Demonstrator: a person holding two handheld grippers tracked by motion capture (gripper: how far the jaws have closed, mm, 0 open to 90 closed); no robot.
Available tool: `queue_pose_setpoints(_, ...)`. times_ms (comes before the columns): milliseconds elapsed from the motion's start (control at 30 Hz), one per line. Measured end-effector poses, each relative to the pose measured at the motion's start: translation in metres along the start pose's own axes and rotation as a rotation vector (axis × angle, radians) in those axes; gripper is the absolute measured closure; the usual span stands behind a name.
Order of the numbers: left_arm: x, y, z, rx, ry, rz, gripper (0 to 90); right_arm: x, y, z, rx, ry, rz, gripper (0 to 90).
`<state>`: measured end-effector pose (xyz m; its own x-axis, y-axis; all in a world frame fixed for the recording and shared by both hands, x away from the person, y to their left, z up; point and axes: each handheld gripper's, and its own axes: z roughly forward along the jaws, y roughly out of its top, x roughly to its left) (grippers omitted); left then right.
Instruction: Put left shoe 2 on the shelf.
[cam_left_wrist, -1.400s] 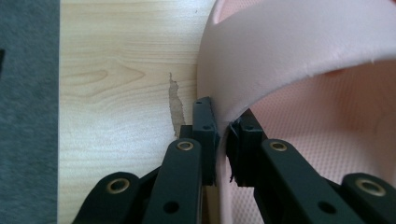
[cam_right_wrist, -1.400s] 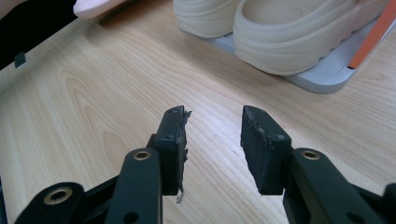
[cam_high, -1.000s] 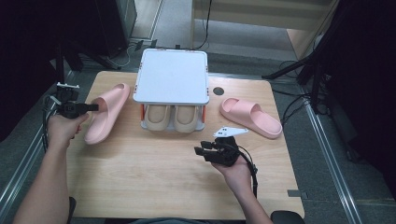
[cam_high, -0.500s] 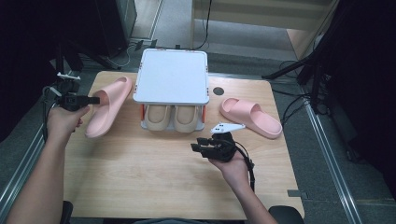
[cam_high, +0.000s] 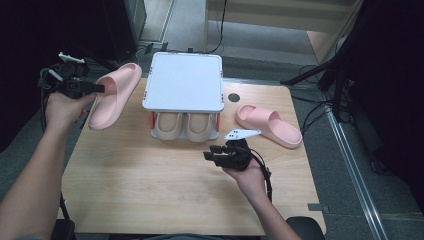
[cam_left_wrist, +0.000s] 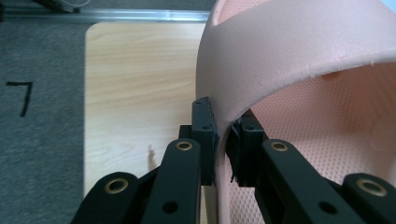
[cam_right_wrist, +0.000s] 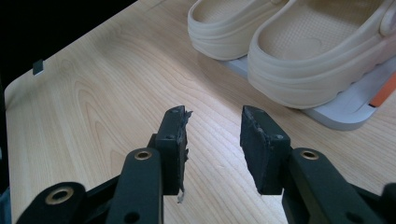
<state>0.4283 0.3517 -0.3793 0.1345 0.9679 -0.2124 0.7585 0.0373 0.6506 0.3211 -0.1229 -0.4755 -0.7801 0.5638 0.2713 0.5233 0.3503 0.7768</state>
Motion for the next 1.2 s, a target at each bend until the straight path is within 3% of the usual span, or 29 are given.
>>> queue_pose_setpoints(200,-0.023,0.031,-0.005,0.012,0.002,0.052,81.7,0.000,0.001,0.001,0.006,-0.006,-0.010,61.8)
queue_pose_setpoints(400,-0.049,0.059,-0.004,-0.010,0.003,0.075,81.5,0.000,0.003,0.001,0.006,-0.003,-0.017,61.9)
queue_pose_setpoints(533,-0.066,0.068,0.002,-0.012,-0.017,0.087,81.3,-0.001,0.003,-0.001,-0.002,-0.003,-0.012,61.9)
queue_pose_setpoints(800,-0.103,0.088,0.014,-0.010,-0.014,0.129,80.7,-0.003,0.003,-0.006,-0.014,-0.001,-0.009,62.0)
queue_pose_setpoints(933,-0.109,0.091,0.025,0.013,-0.010,0.128,80.6,-0.007,0.003,-0.008,-0.022,0.000,0.001,62.1)
queue_pose_setpoints(1067,-0.111,0.094,0.037,0.038,-0.042,0.092,80.3,-0.006,0.003,-0.008,-0.017,0.000,-0.005,62.1)
queue_pose_setpoints(1200,-0.120,0.096,0.045,0.048,-0.025,0.104,79.8,-0.005,0.003,-0.008,-0.016,0.000,-0.008,62.0)
